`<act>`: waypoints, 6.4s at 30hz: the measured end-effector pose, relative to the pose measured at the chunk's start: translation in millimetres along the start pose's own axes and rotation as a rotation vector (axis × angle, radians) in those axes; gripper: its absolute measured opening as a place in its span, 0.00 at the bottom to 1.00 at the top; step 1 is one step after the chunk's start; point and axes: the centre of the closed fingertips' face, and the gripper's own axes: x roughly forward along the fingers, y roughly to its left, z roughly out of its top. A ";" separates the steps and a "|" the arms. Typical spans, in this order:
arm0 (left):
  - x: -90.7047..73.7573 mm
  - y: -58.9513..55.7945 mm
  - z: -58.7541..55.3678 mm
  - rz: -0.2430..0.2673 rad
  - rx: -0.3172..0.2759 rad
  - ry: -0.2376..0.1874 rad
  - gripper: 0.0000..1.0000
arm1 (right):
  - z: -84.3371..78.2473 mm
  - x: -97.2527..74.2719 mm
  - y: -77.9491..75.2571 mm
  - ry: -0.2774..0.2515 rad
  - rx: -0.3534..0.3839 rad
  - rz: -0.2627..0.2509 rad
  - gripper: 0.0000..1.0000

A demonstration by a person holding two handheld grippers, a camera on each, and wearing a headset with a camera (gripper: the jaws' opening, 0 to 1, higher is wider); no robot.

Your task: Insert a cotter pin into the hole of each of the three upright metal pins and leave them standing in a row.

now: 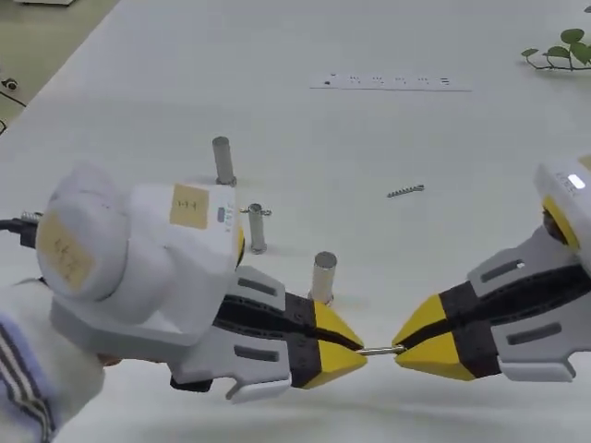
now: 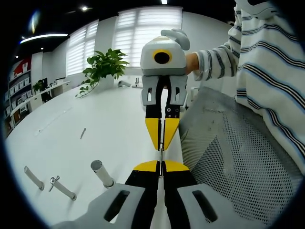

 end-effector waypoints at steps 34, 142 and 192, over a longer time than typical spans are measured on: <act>4.5 6.3 7.2 0.014 -0.011 -0.021 0.01 | -1.2 -2.0 -8.2 0.022 -0.011 -0.042 0.03; 13.7 101.0 -47.1 0.370 -0.142 0.008 0.11 | -8.3 9.0 -83.1 0.086 0.131 -0.204 0.04; 15.8 101.8 -47.8 0.380 -0.146 0.022 0.11 | -3.9 18.6 -92.6 0.100 0.075 -0.212 0.14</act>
